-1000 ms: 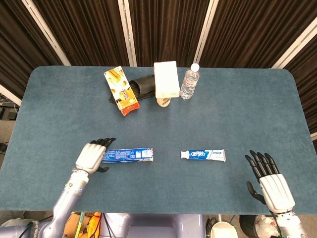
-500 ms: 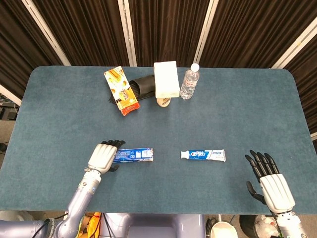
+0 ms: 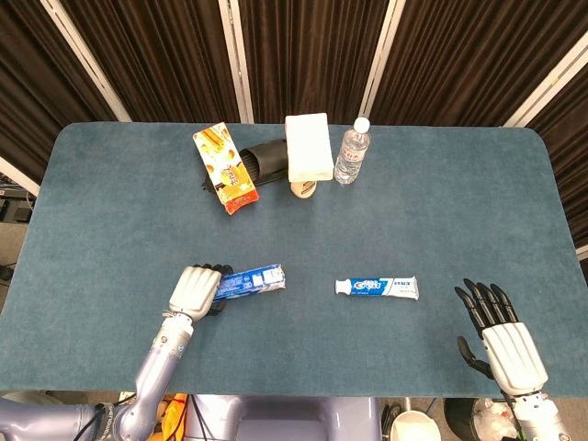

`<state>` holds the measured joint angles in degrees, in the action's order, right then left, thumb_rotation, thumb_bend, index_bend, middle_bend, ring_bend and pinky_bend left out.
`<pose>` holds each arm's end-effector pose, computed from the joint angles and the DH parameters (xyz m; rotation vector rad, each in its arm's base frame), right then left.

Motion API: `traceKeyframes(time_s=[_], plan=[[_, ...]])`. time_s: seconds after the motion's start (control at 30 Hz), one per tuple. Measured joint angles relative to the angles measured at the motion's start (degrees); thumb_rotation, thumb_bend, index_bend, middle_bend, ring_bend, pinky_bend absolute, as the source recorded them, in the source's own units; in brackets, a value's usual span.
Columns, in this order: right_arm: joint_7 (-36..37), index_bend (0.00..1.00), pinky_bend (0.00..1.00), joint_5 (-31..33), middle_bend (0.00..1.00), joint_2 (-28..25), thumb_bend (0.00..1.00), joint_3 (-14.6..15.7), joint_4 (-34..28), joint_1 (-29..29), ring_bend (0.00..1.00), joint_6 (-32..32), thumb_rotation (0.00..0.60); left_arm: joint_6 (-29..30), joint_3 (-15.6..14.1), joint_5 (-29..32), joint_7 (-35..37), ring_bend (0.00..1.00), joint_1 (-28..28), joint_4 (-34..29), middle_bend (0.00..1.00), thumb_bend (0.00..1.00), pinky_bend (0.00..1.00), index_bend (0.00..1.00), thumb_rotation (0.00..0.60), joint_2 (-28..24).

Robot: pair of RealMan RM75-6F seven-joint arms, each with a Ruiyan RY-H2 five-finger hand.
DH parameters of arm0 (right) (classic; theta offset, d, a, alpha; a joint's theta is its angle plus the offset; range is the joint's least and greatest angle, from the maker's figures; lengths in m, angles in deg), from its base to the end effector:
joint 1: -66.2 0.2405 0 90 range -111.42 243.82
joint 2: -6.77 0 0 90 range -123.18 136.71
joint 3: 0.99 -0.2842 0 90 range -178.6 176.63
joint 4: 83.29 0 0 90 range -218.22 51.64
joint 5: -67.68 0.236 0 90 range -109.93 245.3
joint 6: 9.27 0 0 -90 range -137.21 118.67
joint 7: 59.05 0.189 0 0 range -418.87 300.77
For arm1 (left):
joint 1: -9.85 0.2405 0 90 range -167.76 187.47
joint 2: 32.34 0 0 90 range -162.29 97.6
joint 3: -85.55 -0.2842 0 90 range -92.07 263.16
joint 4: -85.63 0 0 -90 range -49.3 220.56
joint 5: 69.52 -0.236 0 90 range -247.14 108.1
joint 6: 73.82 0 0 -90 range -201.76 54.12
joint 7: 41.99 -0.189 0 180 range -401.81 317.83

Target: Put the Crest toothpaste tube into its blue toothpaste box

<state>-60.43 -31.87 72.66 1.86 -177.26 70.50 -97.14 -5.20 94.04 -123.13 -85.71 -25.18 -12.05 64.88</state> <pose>-0.3034 -0.1974 0.1095 1.5965 -0.8778 1.0255 -0.1446 0.3295 -0.0925 -1.7821 -1.0110 -0.7910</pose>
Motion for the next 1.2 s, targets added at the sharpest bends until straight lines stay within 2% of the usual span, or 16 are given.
traceKeyframes(time_s=[0.3, 0.5, 0.67, 0.83, 1.03, 1.2], plan=[[0.3, 0.00, 0.00, 0.5, 0.00, -0.2, 0.44, -0.1, -0.3, 0.0, 0.00, 0.3, 0.600, 0.0, -1.1, -4.4, 4.6, 0.53, 0.6, 0.5, 0.55, 0.47, 0.53, 0.45, 0.600, -1.9], [-0.3, 0.00, 0.00, 1.6, 0.00, -0.3, 0.44, -1.4, -0.7, 0.8, 0.00, 1.0, 0.600, 1.5, -2.4, -13.2, 11.3, 0.53, 1.7, 0.1, 0.55, 0.47, 0.53, 0.45, 0.600, -6.4], [-2.2, 0.00, 0.00, 3.0, 0.00, -0.5, 0.44, -2.8, -1.6, 2.6, 0.00, 3.7, 0.600, 3.8, -3.0, -22.4, 21.7, 0.53, 3.0, 0.3, 0.54, 0.47, 0.53, 0.45, 0.600, -11.3], [-5.5, 0.00, 0.00, 4.8, 0.02, -0.4, 0.44, -4.1, -3.0, 5.4, 0.00, 8.3, 0.600, 6.3, -3.2, -30.2, 28.0, 0.51, 3.4, 1.9, 0.53, 0.47, 0.52, 0.44, 0.600, -14.6], [-10.5, 0.00, 0.00, 9.5, 0.06, 0.0, 0.44, -5.4, -6.8, 9.2, 0.00, 16.9, 0.600, 8.3, -2.8, -36.7, 30.5, 0.51, 2.6, 2.7, 0.53, 0.46, 0.51, 0.43, 0.600, -17.3], [-18.1, 0.10, 0.00, 15.9, 0.14, 1.9, 0.44, -6.4, -10.1, 13.3, 0.02, 24.8, 0.600, 9.8, -2.0, -38.7, 31.6, 0.50, 2.3, 0.6, 0.52, 0.46, 0.51, 0.42, 0.600, -18.7]])
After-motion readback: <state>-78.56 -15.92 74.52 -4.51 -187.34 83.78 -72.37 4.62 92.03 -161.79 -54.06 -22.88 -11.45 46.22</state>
